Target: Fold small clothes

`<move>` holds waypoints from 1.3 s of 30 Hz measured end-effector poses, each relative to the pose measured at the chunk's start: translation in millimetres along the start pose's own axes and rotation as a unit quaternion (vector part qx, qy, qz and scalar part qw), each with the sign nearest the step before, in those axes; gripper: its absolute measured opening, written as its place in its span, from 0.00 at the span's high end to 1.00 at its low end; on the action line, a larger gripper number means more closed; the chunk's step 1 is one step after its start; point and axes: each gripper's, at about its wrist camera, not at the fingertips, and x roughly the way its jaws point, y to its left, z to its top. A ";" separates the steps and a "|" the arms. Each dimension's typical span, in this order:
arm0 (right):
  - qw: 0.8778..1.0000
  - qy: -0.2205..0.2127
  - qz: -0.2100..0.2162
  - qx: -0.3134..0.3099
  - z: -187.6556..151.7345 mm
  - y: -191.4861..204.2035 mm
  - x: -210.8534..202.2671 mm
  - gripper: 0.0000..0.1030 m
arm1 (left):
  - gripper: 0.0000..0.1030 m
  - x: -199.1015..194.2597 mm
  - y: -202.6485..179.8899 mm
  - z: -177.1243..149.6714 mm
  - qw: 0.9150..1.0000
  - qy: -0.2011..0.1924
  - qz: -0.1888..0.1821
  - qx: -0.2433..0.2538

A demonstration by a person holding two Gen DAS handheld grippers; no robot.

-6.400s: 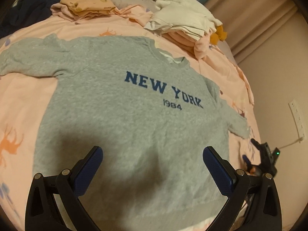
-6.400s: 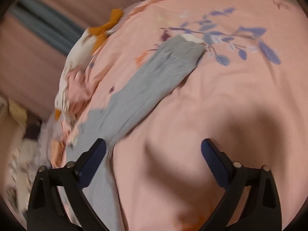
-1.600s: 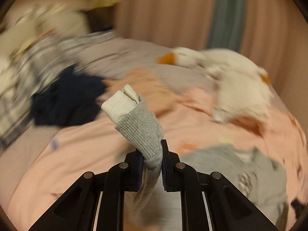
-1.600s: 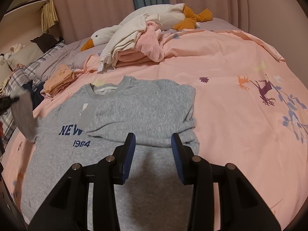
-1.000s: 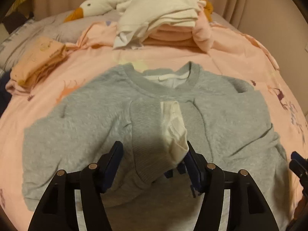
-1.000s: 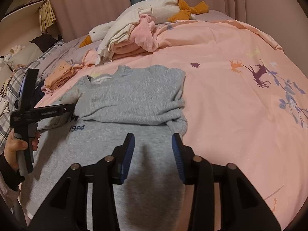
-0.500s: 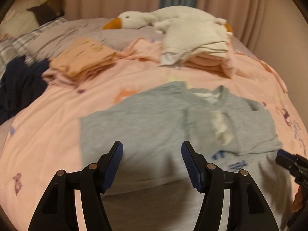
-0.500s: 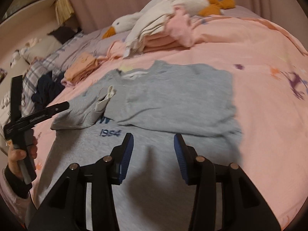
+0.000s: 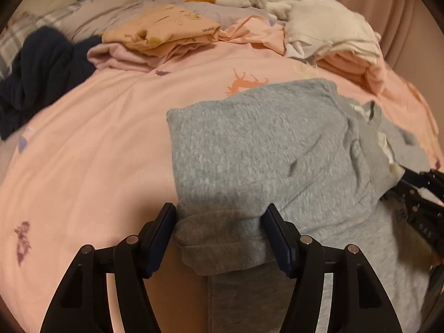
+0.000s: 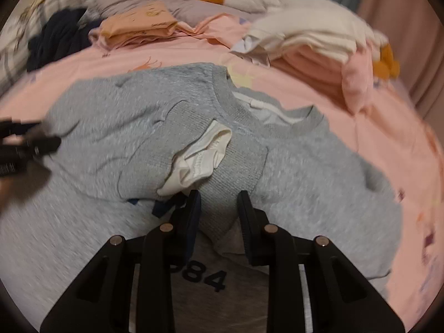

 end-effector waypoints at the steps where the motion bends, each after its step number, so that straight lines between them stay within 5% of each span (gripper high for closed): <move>1: 1.000 0.002 -0.014 -0.007 1.0 0.3 -1.6 0.77 | 0.38 1.0 1.1 1.0 1.000 -0.001 0.000 -0.003; 4: 0.998 0.013 -0.058 0.007 3.8 -15.1 -2.2 0.84 | 0.38 2.4 0.9 2.5 1.000 -0.001 0.001 -0.009; 11: 0.993 -0.006 0.075 0.091 -7.5 -43.5 -25.0 0.76 | 0.38 -14.0 -4.5 4.7 1.000 -0.014 -0.009 -0.009; 21: 0.985 0.035 0.037 0.167 -62.7 -87.5 -12.9 0.75 | 0.36 3.2 -8.3 -7.5 1.000 0.013 0.001 0.018; 26: 0.980 0.020 0.053 0.189 -84.3 -94.0 -45.5 0.71 | 0.36 -33.0 19.9 -23.1 0.998 0.012 -0.044 -0.039; 30: 0.974 -0.004 0.059 0.221 -119.1 -116.4 -88.6 0.46 | 0.31 -71.3 49.0 -59.0 0.993 0.011 -0.080 -0.085; 39: 0.937 0.000 0.068 0.343 -220.6 -154.6 -144.8 0.41 | 0.31 -97.2 46.1 -131.4 0.971 0.059 -0.187 -0.139</move>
